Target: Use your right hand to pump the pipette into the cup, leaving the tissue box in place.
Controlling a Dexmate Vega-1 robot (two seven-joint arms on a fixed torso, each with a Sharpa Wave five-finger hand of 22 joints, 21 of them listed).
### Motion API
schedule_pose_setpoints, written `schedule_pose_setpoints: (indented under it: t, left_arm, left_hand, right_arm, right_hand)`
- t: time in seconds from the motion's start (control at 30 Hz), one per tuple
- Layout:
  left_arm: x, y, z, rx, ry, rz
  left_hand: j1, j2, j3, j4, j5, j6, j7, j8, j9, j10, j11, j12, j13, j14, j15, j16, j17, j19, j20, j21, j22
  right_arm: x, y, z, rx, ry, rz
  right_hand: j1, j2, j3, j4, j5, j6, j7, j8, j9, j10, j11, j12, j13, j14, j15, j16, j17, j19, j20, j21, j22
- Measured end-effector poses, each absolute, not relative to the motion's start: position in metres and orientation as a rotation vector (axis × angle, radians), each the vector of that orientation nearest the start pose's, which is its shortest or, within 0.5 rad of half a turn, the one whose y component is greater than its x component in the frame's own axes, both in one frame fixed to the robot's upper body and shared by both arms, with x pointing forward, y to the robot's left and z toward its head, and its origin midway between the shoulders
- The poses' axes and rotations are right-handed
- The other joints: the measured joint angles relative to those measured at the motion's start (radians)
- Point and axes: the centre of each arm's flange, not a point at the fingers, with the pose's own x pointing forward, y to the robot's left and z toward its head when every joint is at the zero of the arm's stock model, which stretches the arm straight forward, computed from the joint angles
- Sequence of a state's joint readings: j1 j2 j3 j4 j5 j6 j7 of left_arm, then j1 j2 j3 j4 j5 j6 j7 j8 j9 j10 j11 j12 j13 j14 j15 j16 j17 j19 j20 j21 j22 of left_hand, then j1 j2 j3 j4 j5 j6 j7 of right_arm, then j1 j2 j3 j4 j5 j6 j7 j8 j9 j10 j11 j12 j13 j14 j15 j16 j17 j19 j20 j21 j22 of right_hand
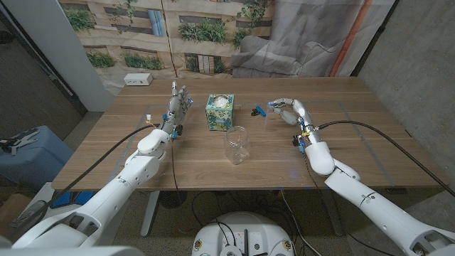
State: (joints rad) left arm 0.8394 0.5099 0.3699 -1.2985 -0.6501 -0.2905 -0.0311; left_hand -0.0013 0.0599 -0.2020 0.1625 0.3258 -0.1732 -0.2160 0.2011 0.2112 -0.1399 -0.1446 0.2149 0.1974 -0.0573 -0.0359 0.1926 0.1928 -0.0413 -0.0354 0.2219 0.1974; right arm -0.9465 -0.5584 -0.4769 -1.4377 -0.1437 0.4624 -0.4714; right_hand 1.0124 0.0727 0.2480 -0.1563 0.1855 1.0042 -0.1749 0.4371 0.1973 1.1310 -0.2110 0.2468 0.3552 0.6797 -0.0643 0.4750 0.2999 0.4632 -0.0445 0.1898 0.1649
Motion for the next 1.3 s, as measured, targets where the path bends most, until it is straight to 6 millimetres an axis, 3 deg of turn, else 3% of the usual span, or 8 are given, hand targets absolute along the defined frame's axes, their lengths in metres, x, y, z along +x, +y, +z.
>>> schedule_pose_setpoints:
  t: [0.77, 1.0, 1.3]
  left_arm:
    - [0.6529, 0.2905, -0.0275, -0.042, -0.593, -0.206]
    - [0.6529, 0.2905, -0.0275, -0.042, -0.593, -0.206]
    - [0.6529, 0.2904, -0.0276, -0.042, -0.593, -0.206]
  left_hand:
    - [0.0, 0.0, 0.0, 0.0, 0.0, 0.0, 0.0, 0.0, 0.0, 0.0, 0.0, 0.0, 0.0, 0.0, 0.0, 0.0, 0.0, 0.0, 0.0, 0.0, 0.0]
    - [0.0, 0.0, 0.0, 0.0, 0.0, 0.0, 0.0, 0.0, 0.0, 0.0, 0.0, 0.0, 0.0, 0.0, 0.0, 0.0, 0.0, 0.0, 0.0, 0.0, 0.0]
    - [0.0, 0.0, 0.0, 0.0, 0.0, 0.0, 0.0, 0.0, 0.0, 0.0, 0.0, 0.0, 0.0, 0.0, 0.0, 0.0, 0.0, 0.0, 0.0, 0.0, 0.0]
  right_arm:
    - [0.5946, -0.2256, -0.0485, -0.552, -0.913, -0.03]
    - [0.5948, -0.2265, -0.0462, -0.546, -0.899, -0.03]
    - [0.5952, -0.2274, -0.044, -0.536, -0.888, -0.033]
  right_hand:
    - [0.008, 0.008, 0.0, 0.0, 0.004, 0.023, -0.002, 0.008, -0.003, 0.02, -0.002, 0.0, 0.005, 0.012, -0.002, 0.0, 0.004, 0.025, -0.004, 0.0, 0.0]
    - [0.008, 0.008, 0.003, 0.003, 0.004, 0.047, 0.022, 0.022, -0.005, 0.05, 0.007, 0.009, 0.002, 0.023, -0.002, 0.0, 0.004, 0.029, 0.0, 0.006, 0.0]
    - [0.003, 0.012, 0.007, -0.001, 0.004, 0.062, 0.027, 0.025, -0.005, 0.063, 0.005, 0.012, -0.006, 0.03, -0.005, 0.0, 0.004, 0.036, 0.0, 0.008, 0.0]
